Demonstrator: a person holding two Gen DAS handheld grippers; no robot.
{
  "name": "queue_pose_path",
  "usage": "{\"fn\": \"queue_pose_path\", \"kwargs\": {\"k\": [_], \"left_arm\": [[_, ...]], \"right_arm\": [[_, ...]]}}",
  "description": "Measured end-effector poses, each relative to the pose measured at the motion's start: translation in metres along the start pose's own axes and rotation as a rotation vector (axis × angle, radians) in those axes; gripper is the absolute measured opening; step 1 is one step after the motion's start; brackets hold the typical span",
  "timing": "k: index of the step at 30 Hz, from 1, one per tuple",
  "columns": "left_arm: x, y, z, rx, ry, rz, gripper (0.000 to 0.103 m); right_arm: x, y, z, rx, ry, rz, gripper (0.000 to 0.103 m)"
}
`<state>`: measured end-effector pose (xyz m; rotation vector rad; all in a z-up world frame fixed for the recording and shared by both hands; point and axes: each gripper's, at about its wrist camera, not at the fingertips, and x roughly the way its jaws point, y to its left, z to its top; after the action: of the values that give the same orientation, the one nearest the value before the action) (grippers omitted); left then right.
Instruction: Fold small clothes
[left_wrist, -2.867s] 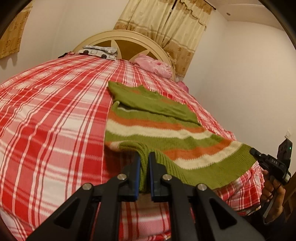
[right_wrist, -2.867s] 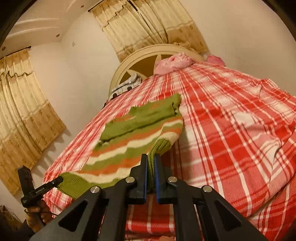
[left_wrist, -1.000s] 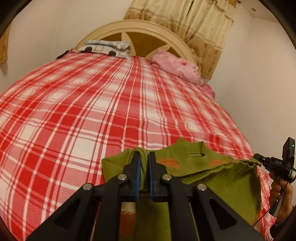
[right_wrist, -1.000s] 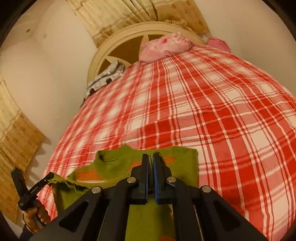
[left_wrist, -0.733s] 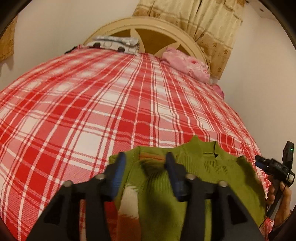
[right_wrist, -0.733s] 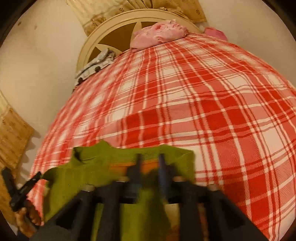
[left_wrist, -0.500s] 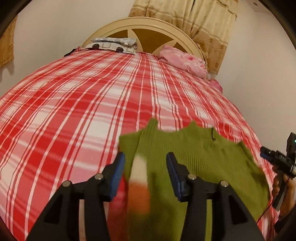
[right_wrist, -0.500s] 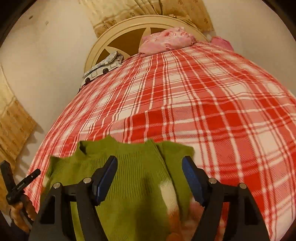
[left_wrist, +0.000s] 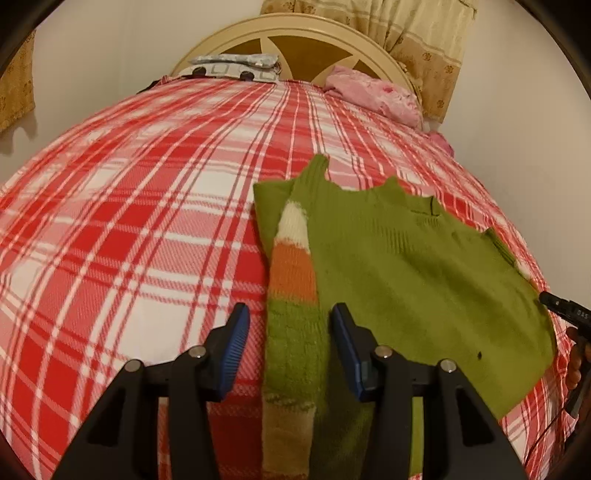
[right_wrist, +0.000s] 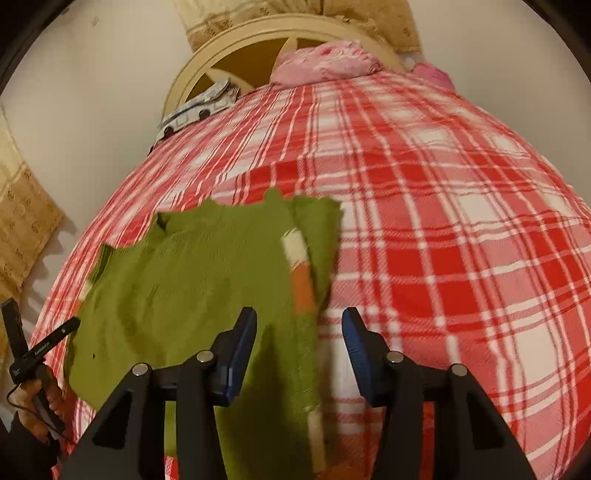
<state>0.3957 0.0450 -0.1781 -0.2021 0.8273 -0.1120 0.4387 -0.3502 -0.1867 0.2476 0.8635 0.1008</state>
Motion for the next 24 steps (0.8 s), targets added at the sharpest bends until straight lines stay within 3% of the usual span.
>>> {"fn": "queue_pose_path", "kwargs": {"k": [2, 5, 8, 12, 14, 17, 20, 24], "left_arm": [[0.002, 0.0, -0.006, -0.001, -0.001, 0.009, 0.049], [0.003, 0.0, -0.01, 0.0, -0.011, 0.018, 0.05], [0.003, -0.002, -0.011, 0.009, -0.023, 0.045, 0.055], [0.004, 0.006, -0.013, -0.021, -0.022, 0.008, 0.057], [0.003, 0.016, -0.014, -0.07, -0.023, -0.016, 0.067], [0.002, 0.026, -0.016, -0.125, -0.032, -0.061, 0.068], [0.002, 0.022, -0.016, -0.116, -0.035, -0.052, 0.069], [0.003, 0.019, -0.017, -0.1, -0.03, -0.038, 0.072]], "right_arm": [[0.002, 0.006, 0.006, -0.032, -0.017, -0.03, 0.049], [0.003, 0.018, 0.025, -0.061, -0.055, -0.004, 0.049], [0.025, 0.023, 0.041, -0.038, 0.005, 0.014, 0.049], [0.055, -0.004, 0.047, 0.055, 0.051, -0.153, 0.049], [0.053, -0.026, 0.042, 0.137, 0.039, -0.187, 0.049], [0.046, -0.031, 0.03, 0.109, 0.053, -0.216, 0.049], [0.021, -0.023, 0.024, 0.097, -0.001, -0.178, 0.049], [-0.017, 0.023, 0.009, -0.025, -0.097, -0.036, 0.049]]}}
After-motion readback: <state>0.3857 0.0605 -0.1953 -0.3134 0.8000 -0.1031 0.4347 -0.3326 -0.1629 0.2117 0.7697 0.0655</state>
